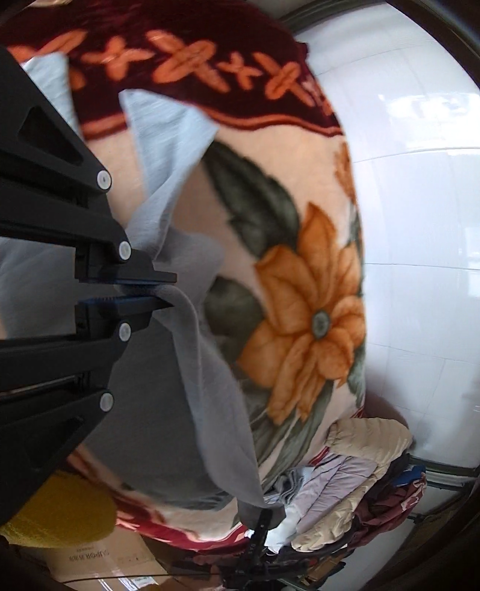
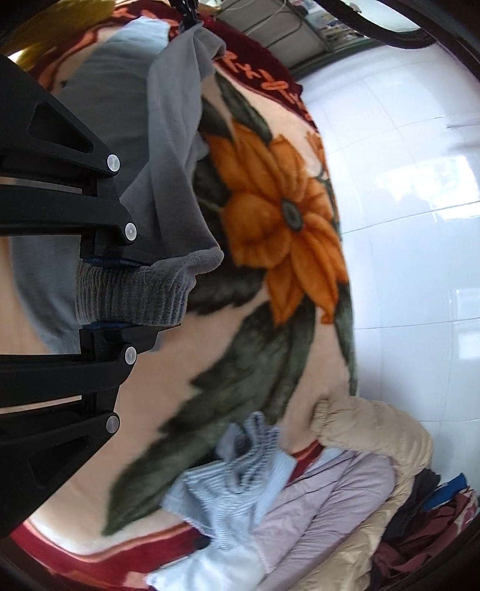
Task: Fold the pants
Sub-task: 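Lift the held leg ends with both grippers and fold them over the pants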
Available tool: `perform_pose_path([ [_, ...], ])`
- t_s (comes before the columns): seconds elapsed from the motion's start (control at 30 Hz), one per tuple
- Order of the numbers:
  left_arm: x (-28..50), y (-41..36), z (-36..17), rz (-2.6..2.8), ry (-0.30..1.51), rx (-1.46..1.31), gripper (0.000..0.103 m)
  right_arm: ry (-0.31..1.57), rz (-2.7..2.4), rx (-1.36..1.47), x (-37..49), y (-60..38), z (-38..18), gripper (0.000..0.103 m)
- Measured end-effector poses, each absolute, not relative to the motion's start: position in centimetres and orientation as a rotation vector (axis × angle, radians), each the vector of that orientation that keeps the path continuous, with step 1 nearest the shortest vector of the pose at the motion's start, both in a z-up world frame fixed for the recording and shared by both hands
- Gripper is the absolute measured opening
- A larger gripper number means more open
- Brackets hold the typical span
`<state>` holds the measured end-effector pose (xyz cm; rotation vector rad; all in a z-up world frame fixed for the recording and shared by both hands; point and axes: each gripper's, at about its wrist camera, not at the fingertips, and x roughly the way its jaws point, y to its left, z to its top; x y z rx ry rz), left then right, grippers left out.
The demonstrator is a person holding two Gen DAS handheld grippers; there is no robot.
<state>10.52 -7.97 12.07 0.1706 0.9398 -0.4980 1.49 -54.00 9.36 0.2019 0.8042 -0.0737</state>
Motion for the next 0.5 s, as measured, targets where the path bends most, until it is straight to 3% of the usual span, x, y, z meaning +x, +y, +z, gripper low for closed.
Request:
perform_pose_path([
  [0.23,6.0,-7.0,9.1,-0.501,1.013,0.125,0.005,0.884,-0.118,0.182,-1.3,-53.5,6.2,0.023],
  [0.5,2.8,-6.9,7.7,-0.51,1.042,0.154,0.005,0.958,-0.197,0.227,-4.1,-53.8,5.3,0.046],
])
